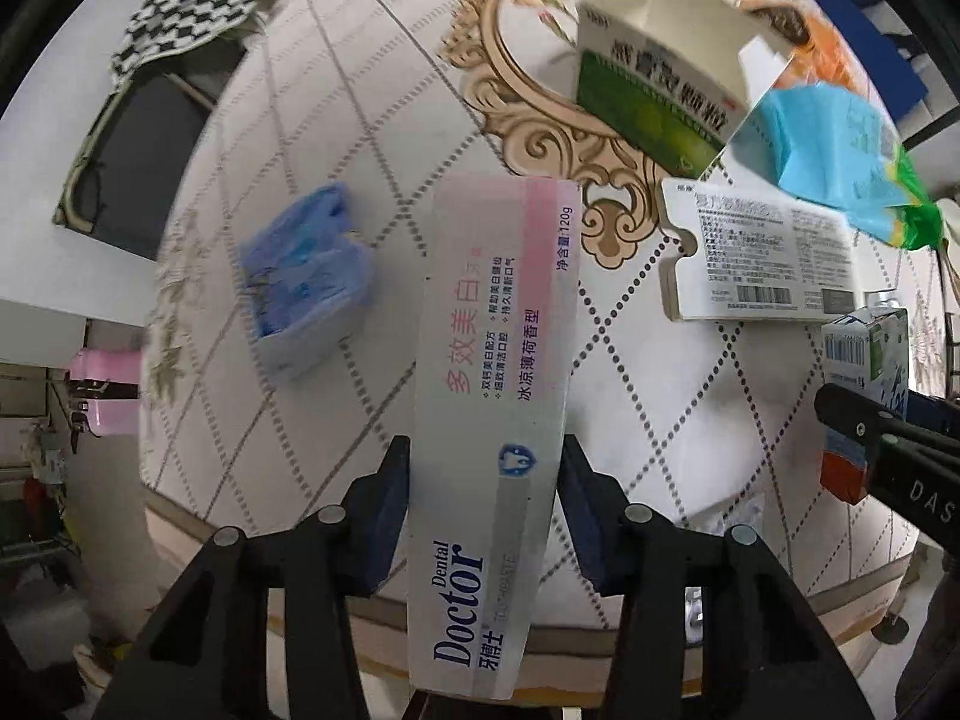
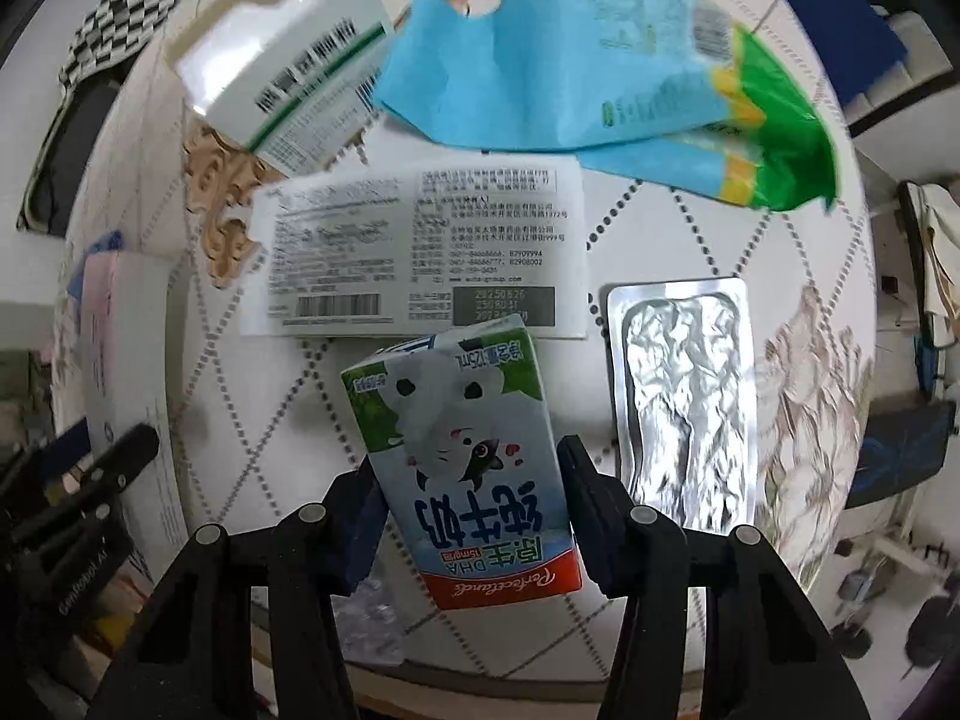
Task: Collect trash
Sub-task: 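Grasp the Dental Doctor toothpaste box with the left tool while the right tool grasps the milk carton, then carry both items over the trash bin and open both tools to drop them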
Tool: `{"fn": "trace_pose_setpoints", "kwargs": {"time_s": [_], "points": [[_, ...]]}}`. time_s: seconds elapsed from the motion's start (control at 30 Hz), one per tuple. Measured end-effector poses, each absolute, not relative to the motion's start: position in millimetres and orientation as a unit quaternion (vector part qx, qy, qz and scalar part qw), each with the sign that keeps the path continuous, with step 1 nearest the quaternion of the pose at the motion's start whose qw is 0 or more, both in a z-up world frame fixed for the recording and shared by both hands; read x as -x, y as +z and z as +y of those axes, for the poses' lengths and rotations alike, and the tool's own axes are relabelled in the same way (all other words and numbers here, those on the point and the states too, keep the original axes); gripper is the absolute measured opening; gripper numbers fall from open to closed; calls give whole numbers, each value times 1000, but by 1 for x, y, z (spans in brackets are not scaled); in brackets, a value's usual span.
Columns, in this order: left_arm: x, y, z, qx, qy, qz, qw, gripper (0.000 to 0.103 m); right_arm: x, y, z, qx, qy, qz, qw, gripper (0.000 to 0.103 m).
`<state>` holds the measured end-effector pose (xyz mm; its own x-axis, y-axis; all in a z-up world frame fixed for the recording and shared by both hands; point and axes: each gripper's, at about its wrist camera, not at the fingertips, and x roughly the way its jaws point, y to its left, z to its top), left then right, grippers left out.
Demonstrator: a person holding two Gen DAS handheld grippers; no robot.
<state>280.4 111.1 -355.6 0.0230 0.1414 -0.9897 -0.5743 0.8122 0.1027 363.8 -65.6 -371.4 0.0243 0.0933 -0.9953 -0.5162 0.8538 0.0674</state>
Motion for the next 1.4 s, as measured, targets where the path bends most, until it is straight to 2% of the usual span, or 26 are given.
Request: {"fn": "trace_pose_setpoints", "kwargs": {"time_s": [0.2,0.37,0.47,0.63,0.73,0.83,1.0,1.23,1.4], "points": [[-246,-307,96,153,249,601,744,44,-328,-330,-97,125,207,628,739,55],[-193,-264,77,143,211,560,788,44,-278,-251,-105,95,197,593,775,55],[-160,-250,72,146,178,548,805,44,-222,-218,-119,70,188,583,787,55],[-105,-260,69,183,134,566,792,44,-135,-215,-148,29,178,599,780,55],[-70,-290,63,216,110,597,764,44,-87,-247,-163,15,176,635,752,55],[-42,-341,55,248,101,636,724,44,-57,-292,-170,14,172,671,721,55],[-21,-467,50,307,112,676,660,44,-26,-406,-175,17,166,728,665,55],[-27,-651,53,346,111,705,609,44,-29,-585,-172,3,163,757,633,55],[-32,-739,54,347,96,721,592,49,-41,-686,-159,-19,169,762,625,55]]}}
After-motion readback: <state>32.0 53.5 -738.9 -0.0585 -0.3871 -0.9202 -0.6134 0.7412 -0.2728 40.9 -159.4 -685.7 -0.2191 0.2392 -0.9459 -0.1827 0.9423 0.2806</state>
